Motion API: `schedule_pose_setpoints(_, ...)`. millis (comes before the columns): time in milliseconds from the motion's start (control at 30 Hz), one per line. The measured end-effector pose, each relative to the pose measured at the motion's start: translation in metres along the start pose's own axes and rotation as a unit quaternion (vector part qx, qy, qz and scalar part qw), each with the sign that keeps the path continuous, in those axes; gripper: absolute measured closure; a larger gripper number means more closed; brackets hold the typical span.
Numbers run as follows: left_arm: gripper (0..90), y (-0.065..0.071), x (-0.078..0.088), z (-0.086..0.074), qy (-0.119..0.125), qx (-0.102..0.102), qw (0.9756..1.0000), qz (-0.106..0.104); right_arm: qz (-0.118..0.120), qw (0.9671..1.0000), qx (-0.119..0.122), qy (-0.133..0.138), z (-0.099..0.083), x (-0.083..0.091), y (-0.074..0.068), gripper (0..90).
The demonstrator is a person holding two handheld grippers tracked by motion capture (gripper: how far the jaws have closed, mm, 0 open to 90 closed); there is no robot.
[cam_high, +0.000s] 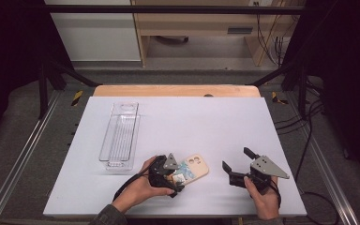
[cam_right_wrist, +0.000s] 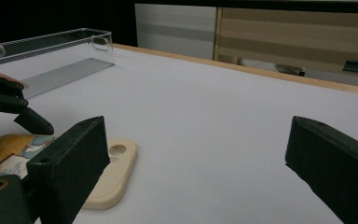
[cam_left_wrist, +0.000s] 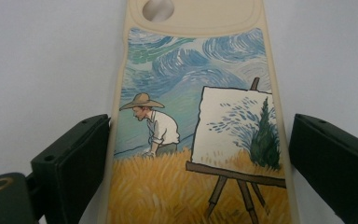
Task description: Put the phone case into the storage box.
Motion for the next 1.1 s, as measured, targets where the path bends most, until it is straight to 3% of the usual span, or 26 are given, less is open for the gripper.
schedule_pose_setpoints(33, 10.3, 0.000, 0.001, -0.001, 0.005, 0.003, 1.0000, 0.005, -0.001, 1.0000, 0.000, -0.001, 0.000, 0.000, 0.000, 5.9)
schedule_pose_setpoints(267, 10.8, 0.000, 0.002, -0.004, 0.016, -0.001, 0.9998, 0.008, -0.003, 1.0000, 0.003, -0.003, -0.001, -0.002, -0.001, 6.1)
schedule_pose_setpoints(400, 11.1, 0.001, 0.003, -0.007, 0.036, 0.001, 0.9993, 0.013, -0.004, 1.0000, 0.000, -0.001, -0.001, -0.002, -0.002, 6.4)
schedule_pose_setpoints(500, 11.1, 0.001, 0.008, -0.010, 0.073, 0.009, 0.9968, 0.030, -0.005, 1.0000, -0.004, 0.004, -0.001, -0.002, -0.002, 6.7)
schedule_pose_setpoints(533, 11.1, 0.001, 0.011, -0.012, 0.089, 0.014, 0.9953, 0.037, -0.005, 1.0000, -0.006, 0.004, -0.001, -0.002, -0.002, 6.7)
schedule_pose_setpoints(567, 11.1, -0.001, 0.018, -0.015, 0.124, 0.020, 0.9908, 0.050, -0.005, 0.9998, -0.014, 0.010, -0.001, -0.002, -0.001, 7.0)
schedule_pose_setpoints(633, 11.1, -0.002, 0.021, -0.015, 0.132, 0.019, 0.9896, 0.056, -0.004, 0.9997, -0.023, 0.012, -0.001, -0.002, 0.000, 6.9)
schedule_pose_setpoints(667, 11.1, -0.003, 0.024, -0.015, 0.130, 0.009, 0.9891, 0.068, -0.004, 0.9997, -0.023, 0.012, -0.001, -0.002, 0.000, 6.9)
schedule_pose_setpoints(700, 11.1, -0.004, 0.032, -0.015, 0.143, 0.003, 0.9858, 0.087, -0.004, 0.9995, -0.029, 0.016, -0.001, -0.002, 0.001, 6.8)
schedule_pose_setpoints(733, 11.1, -0.004, 0.032, -0.015, 0.143, 0.003, 0.9858, 0.087, -0.004, 0.9995, -0.029, 0.016, -0.001, -0.002, 0.001, 6.8)
schedule_pose_setpoints(767, 11.1, -0.005, 0.038, -0.016, 0.160, 0.006, 0.9821, 0.099, -0.002, 0.9993, -0.034, 0.018, -0.001, -0.002, 0.000, 6.8)
schedule_pose_setpoints(800, 11.1, -0.005, 0.038, -0.016, 0.160, 0.006, 0.9821, 0.099, -0.001, 0.9992, -0.037, 0.018, -0.001, -0.002, 0.000, 6.8)
schedule_pose_setpoints(867, 11.1, -0.005, 0.044, -0.018, 0.172, 0.008, 0.9785, 0.114, 0.000, 0.9990, -0.040, 0.018, -0.001, -0.003, 0.000, 6.8)
schedule_pose_setpoints(900, 11.1, -0.005, 0.049, -0.020, 0.185, 0.015, 0.9744, 0.127, -0.001, 0.9990, -0.042, 0.016, -0.002, -0.004, -0.001, 6.6)
schedule_pose_setpoints(933, 11.1, -0.005, 0.049, -0.020, 0.185, 0.015, 0.9744, 0.127, -0.001, 0.9990, -0.042, 0.016, -0.002, -0.004, -0.001, 6.6)
schedule_pose_setpoints(967, 11.1, -0.006, 0.054, -0.023, 0.198, 0.025, 0.9703, 0.136, 0.001, 0.9988, -0.047, 0.015, -0.002, -0.004, -0.001, 6.4)
schedule_pose_setpoints(1000, 11.1, -0.006, 0.054, -0.023, 0.198, 0.025, 0.9703, 0.136, 0.001, 0.9988, -0.047, 0.015, -0.002, -0.004, -0.001, 6.4)
schedule_pose_setpoints(1033, 11.2, -0.005, 0.058, -0.024, 0.209, 0.032, 0.9662, 0.147, 0.003, 0.9986, -0.051, 0.013, -0.003, -0.005, -0.002, 6.1)
schedule_pose_setpoints(1067, 11.2, -0.005, 0.058, -0.024, 0.209, 0.032, 0.9662, 0.147, 0.003, 0.9986, -0.051, 0.013, -0.003, -0.005, -0.002, 6.1)
schedule_pose_setpoints(1100, 11.2, -0.005, 0.060, -0.024, 0.214, 0.034, 0.9645, 0.151, 0.005, 0.9985, -0.053, 0.011, -0.001, -0.007, -0.004, 5.5)
Point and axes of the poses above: each handheld gripper's, and its own axes: x roughly backward along the jaws, z roughly out of its top, y roughly to its right, the point moved 1 cm from there along -x, roughly forward along the jaws, and after that the axes turned 10 degrees about -x, right-handed, at the moved point
